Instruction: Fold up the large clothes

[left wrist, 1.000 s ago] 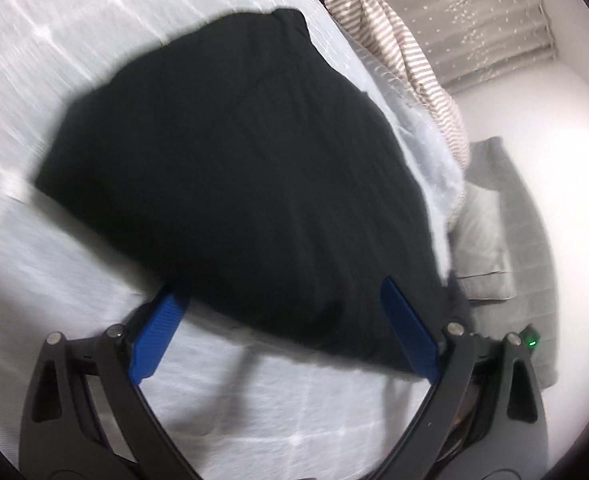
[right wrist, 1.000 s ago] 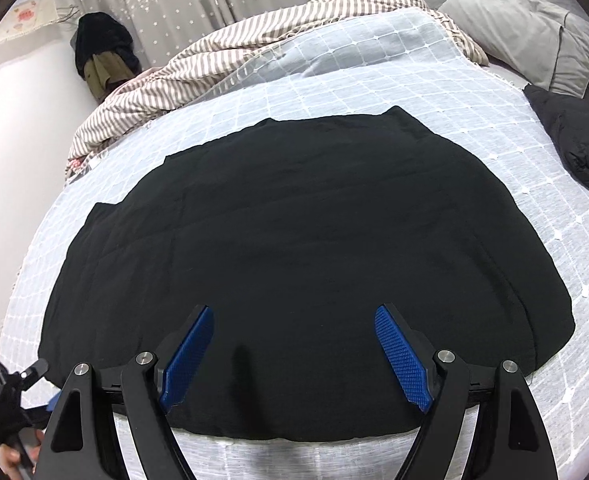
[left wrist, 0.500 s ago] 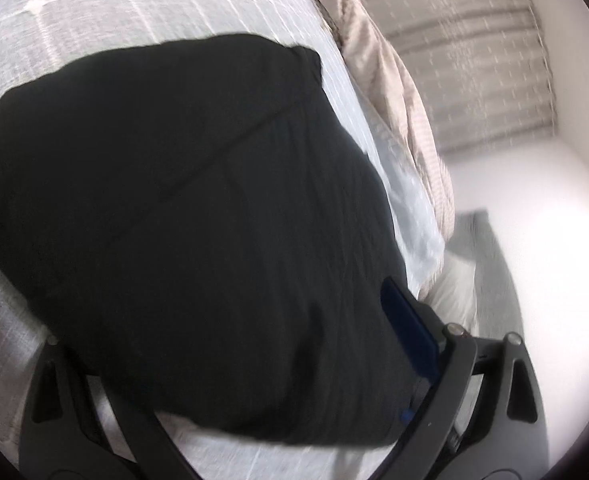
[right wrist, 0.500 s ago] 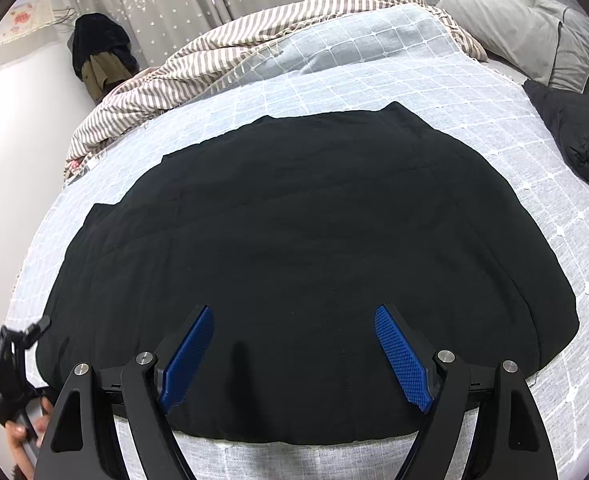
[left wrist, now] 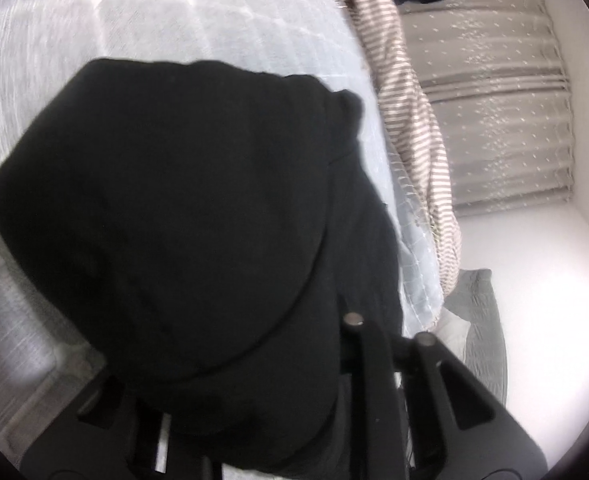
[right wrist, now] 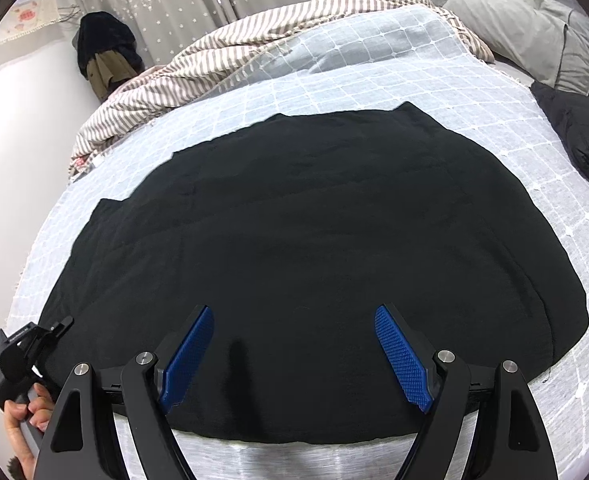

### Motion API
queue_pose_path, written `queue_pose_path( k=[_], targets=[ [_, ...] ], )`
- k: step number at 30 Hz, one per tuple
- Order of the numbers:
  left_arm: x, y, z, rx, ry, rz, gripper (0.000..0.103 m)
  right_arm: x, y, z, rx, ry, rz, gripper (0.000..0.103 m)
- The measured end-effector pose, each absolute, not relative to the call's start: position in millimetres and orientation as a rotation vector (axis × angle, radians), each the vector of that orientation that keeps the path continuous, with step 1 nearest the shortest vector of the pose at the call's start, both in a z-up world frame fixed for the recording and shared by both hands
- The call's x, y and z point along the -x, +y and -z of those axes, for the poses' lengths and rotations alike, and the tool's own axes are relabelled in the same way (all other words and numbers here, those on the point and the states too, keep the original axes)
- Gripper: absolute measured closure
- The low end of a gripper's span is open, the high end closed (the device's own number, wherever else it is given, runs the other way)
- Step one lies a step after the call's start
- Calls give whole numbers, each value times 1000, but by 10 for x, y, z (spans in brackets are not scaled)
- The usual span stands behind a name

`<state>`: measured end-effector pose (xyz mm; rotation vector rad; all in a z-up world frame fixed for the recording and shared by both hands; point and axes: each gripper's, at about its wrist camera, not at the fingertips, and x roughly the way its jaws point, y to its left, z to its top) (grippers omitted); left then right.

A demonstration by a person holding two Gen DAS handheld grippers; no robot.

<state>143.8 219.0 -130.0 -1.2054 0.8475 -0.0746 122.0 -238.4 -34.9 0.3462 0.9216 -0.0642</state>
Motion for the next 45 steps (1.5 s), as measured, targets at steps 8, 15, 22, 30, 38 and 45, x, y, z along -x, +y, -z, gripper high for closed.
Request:
queue_pose_path(
  k=[8,15,22,30,38,45],
  targets=[
    [-1158,2452,478,971,651,106,84,-1204,-2011,203,-281,879,-38,19],
    [-1021,2580,306,792,611,48,84,-1253,-1190,306,-126,931,-286,19],
    [-1025,2107,-3,537,495,148,84,-1365,-656,718,-10,1022,-386,16],
    [-893,1306,-301,263,381,401,82,-1463,-921,778,-154,1070,-462,15],
    [-907,475,-74,40,472,610,76,-1407,-2107,525,-444,999,-315,15],
    [-879,-252,548,-317,653,773,68,-1196,-3313,531,-633,902,-3,15]
  ],
)
